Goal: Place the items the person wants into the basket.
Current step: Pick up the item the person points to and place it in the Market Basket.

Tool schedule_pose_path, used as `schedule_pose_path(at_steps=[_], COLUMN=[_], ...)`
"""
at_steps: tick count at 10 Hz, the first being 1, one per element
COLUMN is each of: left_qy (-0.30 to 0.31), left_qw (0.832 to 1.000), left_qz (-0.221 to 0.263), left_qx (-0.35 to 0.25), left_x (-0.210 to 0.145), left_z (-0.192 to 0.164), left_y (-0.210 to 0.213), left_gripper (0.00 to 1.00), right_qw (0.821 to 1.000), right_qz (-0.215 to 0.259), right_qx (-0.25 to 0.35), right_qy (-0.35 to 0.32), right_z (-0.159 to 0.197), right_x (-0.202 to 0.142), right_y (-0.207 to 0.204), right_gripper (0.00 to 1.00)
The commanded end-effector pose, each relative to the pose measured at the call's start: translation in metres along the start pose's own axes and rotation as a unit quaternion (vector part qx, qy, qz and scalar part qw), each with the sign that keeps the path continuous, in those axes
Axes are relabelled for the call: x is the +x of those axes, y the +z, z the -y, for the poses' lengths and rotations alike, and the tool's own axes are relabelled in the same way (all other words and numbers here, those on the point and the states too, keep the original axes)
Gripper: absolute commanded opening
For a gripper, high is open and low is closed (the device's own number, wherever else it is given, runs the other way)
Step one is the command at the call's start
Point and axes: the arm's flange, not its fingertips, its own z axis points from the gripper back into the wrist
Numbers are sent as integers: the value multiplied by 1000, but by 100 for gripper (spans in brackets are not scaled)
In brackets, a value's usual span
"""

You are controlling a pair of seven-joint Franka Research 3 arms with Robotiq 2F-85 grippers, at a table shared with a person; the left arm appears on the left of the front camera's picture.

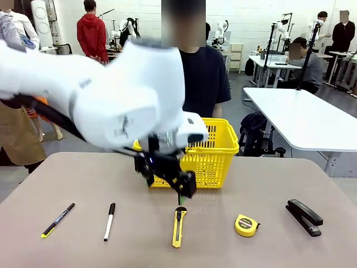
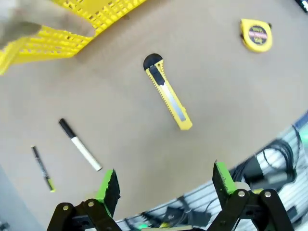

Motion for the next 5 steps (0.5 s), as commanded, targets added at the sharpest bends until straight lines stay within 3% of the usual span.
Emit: schedule_pose_path(at_steps=[1, 5], left_qy=[67, 124], left_qw=[996, 990], left_qz=[25, 47], left_qx=[48, 54], left_x=[2, 1], left_z=[17, 20], left_y=[-42, -96], left_gripper=[100, 100], right_qw=[1000, 1000], right_qz=[9, 9], right_qx=[10, 10], right_qy=[5, 5], right_z=[0, 0], right_x=[2, 2], right_y=[0, 0], right_gripper=[100, 100])
